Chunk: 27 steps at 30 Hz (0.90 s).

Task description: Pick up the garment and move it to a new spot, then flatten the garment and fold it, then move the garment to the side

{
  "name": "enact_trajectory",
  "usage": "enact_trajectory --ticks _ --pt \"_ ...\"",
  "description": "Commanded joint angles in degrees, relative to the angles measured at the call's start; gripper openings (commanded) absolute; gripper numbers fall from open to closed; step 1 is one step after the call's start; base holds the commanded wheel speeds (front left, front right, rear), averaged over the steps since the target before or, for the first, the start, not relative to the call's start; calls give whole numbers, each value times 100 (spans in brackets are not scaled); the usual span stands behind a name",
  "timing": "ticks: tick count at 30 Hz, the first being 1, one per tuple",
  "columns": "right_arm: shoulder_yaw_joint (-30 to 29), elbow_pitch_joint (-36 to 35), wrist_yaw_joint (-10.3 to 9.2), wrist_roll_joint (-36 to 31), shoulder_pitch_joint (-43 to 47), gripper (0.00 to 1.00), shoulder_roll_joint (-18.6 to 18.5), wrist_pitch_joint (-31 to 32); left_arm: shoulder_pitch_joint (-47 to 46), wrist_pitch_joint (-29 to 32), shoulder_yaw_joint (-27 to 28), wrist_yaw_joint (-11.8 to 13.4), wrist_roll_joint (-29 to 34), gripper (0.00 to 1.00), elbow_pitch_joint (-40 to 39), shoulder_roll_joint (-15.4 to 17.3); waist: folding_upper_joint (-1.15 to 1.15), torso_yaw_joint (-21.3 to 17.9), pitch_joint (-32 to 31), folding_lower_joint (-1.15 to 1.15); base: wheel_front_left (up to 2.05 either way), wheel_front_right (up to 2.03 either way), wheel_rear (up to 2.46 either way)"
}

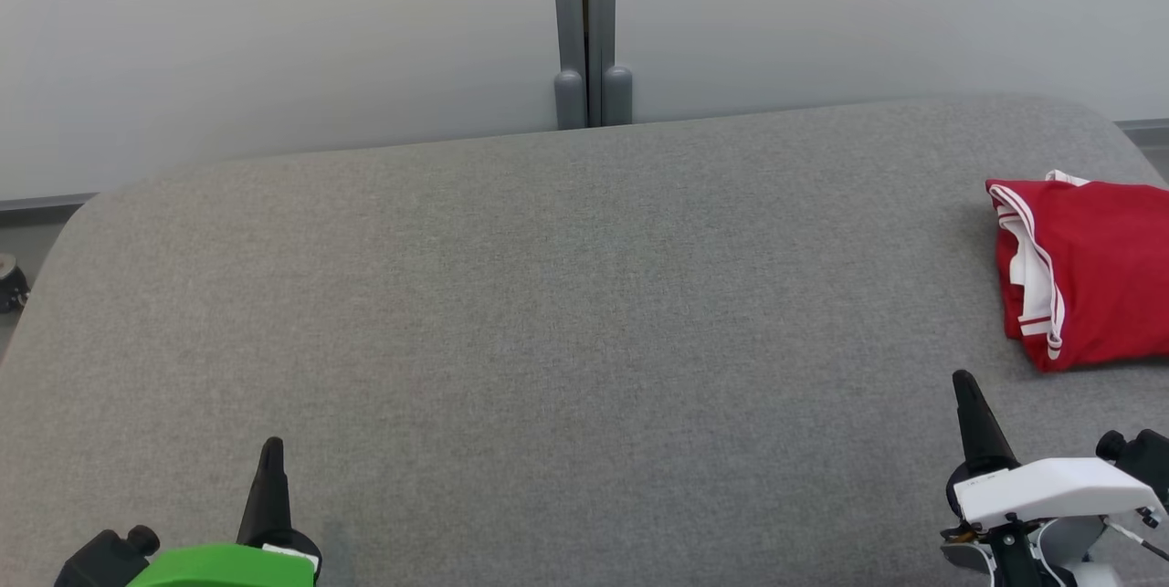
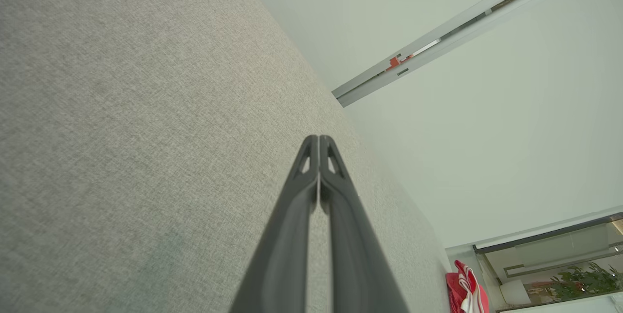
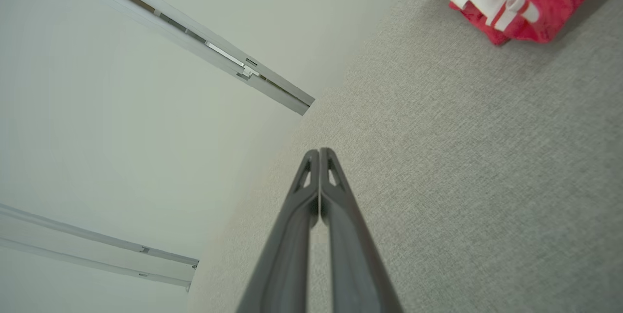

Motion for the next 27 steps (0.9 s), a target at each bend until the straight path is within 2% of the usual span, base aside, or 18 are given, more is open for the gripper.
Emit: enact_trajectory --ticks 1,27 --pt "-24 -35 -2 192 -142 0 -23 36 -174 39 50 -49 -174 0 -30 55 0 -1 4 0 0 0 0" --pt "-94 32 -2 1801 -378 0 -5 418 -556 429 249 -186 -1583 0 104 53 0 -13 77 0 0 0 0"
